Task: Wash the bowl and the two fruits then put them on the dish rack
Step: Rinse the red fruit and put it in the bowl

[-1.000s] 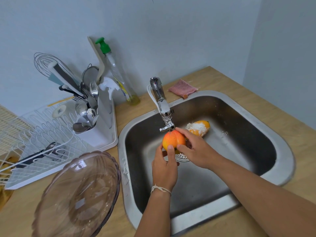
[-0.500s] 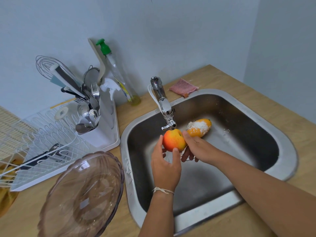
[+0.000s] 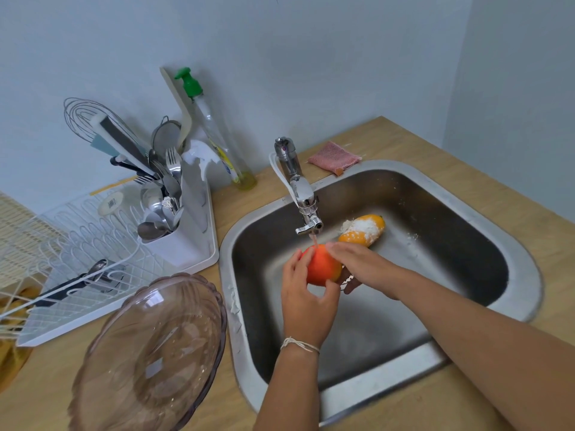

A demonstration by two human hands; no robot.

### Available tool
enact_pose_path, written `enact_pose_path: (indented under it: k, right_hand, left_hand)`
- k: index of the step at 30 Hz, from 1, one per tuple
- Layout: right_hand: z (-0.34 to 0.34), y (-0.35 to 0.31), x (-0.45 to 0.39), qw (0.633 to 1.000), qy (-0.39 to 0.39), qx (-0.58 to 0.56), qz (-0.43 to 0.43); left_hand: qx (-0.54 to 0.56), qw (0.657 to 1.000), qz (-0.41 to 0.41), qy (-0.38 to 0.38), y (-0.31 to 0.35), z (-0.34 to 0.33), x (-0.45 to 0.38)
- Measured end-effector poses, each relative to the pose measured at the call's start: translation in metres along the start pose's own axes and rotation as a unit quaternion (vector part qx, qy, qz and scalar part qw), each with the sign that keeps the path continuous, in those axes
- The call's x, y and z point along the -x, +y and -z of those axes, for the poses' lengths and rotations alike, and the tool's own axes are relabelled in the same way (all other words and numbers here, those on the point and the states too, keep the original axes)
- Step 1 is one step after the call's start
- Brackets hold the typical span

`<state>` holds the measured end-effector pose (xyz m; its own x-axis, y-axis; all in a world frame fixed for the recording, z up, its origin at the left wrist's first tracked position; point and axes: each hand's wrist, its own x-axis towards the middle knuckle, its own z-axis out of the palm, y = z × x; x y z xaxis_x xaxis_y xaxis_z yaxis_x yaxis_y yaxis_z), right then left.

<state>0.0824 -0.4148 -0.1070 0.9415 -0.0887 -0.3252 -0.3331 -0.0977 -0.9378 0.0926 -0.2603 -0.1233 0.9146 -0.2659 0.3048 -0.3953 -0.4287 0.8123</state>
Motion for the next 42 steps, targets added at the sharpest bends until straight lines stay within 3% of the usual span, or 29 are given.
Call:
enact_pose_path:
  k: [3, 9, 16, 20, 23, 26, 29, 32, 37, 38, 42]
  right_hand:
    - [-0.001, 0.001, 0.001, 0.999, 0.001, 0.045, 0.015]
    - [0.001, 0.000, 0.003, 0.999, -0.041, -0.028, -0.007]
    - [0.010, 0.005, 0.012, 0.971, -0.184, -0.147, -0.046]
    - [0.007, 0.000, 0.016, 0.952, -0.263, -0.150, -0.048]
    - [-0.001, -0.003, 0.016, 0.954, -0.270, -0.110, -0.071]
    - [-0.004, 0.000, 0.017, 0.973, -0.217, -0.003, -0.083]
    - [-0.009, 0.010, 0.022, 0.975, -0.134, 0.178, -0.004]
    - [-0.014, 0.017, 0.023, 0.910, -0.049, 0.384, 0.149]
    - [-0.042, 0.027, 0.019, 0.773, 0.015, 0.504, 0.384]
    - [-0.045, 0.031, 0.017, 0.759, 0.016, 0.516, 0.398]
    - [-0.039, 0.037, 0.009, 0.772, -0.004, 0.527, 0.355]
  left_hand:
    - [0.009, 1.000, -0.008, -0.016, 0.002, 0.000, 0.000]
    - [-0.020, 1.000, -0.007, 0.004, -0.003, -0.001, 0.000]
    - [-0.063, 0.998, 0.011, 0.017, 0.022, 0.004, 0.015]
    - [-0.146, 0.989, 0.009, -0.039, 0.041, 0.032, 0.023]
    - [-0.217, 0.975, -0.021, -0.049, 0.050, 0.067, 0.019]
    - [-0.238, 0.971, -0.032, -0.003, 0.063, 0.110, 0.010]
    - [-0.265, 0.961, -0.022, 0.076, 0.062, 0.155, 0.009]
    - [-0.289, 0.947, 0.082, 0.117, 0.052, 0.192, 0.014]
    - [-0.368, 0.899, 0.200, 0.126, 0.035, 0.222, 0.026]
    - [-0.373, 0.895, 0.211, 0.125, 0.032, 0.223, 0.027]
    - [-0.377, 0.890, 0.233, 0.107, 0.023, 0.223, 0.034]
